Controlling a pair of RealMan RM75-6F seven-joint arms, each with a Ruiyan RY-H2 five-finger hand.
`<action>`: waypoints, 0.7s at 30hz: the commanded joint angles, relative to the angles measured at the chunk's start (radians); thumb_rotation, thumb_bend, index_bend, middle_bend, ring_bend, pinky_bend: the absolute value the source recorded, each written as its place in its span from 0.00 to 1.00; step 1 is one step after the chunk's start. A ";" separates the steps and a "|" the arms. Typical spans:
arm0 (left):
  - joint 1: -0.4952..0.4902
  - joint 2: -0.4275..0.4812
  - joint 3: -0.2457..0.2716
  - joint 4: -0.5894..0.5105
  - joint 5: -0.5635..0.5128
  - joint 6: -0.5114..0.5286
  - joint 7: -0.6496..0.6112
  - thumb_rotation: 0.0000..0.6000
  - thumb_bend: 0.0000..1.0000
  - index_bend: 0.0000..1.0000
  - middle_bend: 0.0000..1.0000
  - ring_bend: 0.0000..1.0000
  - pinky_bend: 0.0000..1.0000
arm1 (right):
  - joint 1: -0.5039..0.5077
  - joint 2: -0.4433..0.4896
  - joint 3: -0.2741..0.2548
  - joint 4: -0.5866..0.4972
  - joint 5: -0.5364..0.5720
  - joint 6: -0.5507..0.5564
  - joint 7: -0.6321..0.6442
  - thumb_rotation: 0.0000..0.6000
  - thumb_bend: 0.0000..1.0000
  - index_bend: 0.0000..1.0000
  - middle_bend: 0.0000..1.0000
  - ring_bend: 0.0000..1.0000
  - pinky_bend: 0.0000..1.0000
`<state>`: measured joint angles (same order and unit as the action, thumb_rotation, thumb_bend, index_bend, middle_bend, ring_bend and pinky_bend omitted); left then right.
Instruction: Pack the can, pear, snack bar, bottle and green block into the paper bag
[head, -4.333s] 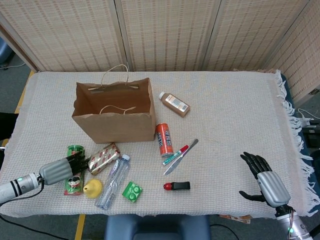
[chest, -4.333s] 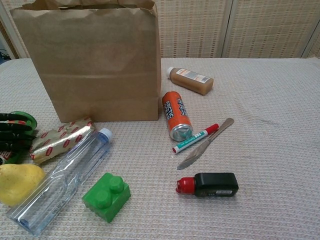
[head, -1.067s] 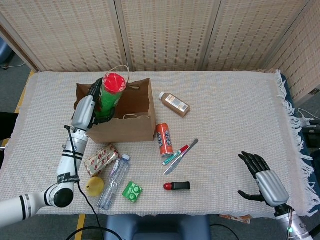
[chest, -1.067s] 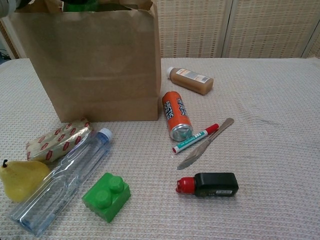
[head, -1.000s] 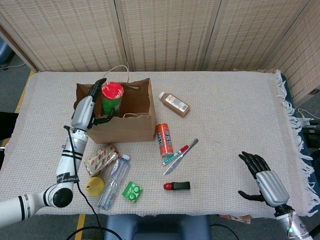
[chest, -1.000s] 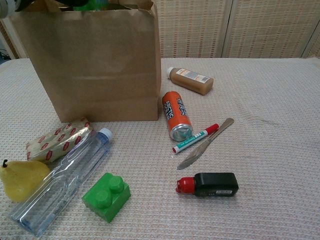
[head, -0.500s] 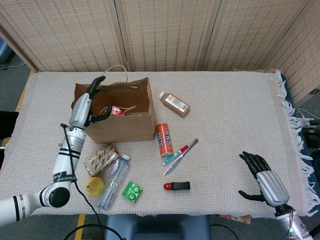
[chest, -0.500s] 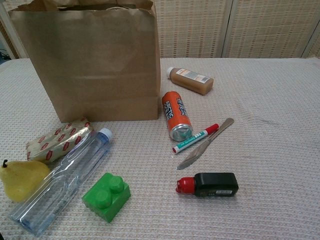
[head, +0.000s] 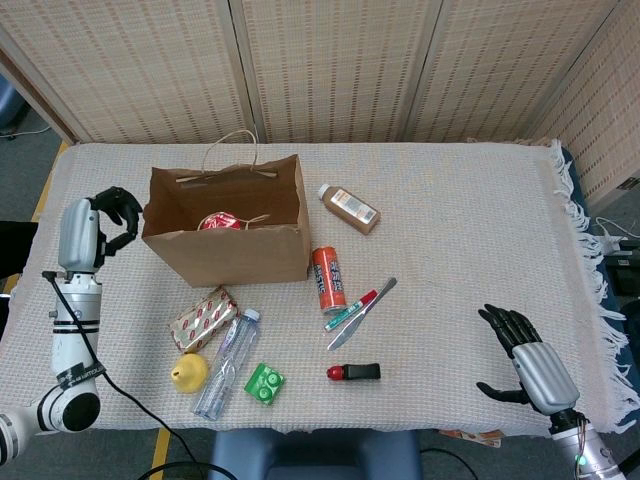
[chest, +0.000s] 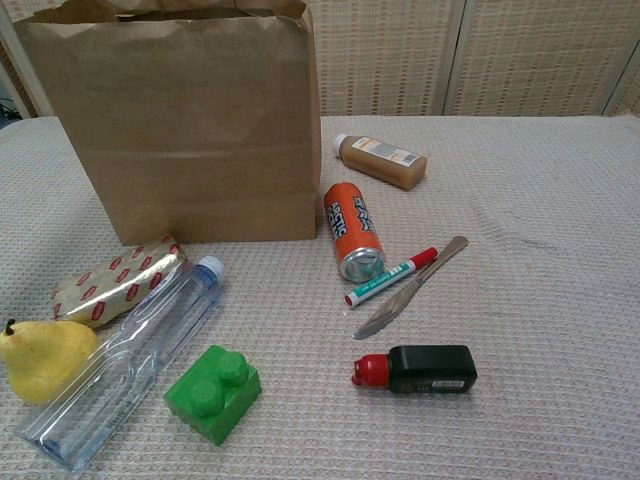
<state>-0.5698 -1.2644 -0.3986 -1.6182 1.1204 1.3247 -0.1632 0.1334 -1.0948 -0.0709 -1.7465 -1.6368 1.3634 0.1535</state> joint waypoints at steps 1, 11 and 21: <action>0.078 0.074 0.155 0.086 0.164 -0.028 -0.006 1.00 0.64 0.61 0.63 0.58 0.63 | 0.000 0.000 0.001 0.000 0.002 0.000 -0.001 1.00 0.05 0.00 0.00 0.00 0.00; 0.212 0.199 0.449 0.194 0.533 0.045 -0.065 1.00 0.39 0.08 0.09 0.12 0.24 | -0.001 -0.004 0.002 0.000 0.004 -0.002 -0.006 1.00 0.05 0.00 0.00 0.00 0.00; 0.259 0.220 0.572 0.164 0.712 0.079 -0.030 1.00 0.34 0.00 0.00 0.00 0.08 | -0.001 -0.011 -0.004 0.000 -0.004 -0.006 -0.030 1.00 0.05 0.00 0.00 0.00 0.00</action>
<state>-0.3149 -1.0459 0.1638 -1.4429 1.8235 1.4144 -0.2028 0.1325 -1.1056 -0.0750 -1.7464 -1.6402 1.3569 0.1237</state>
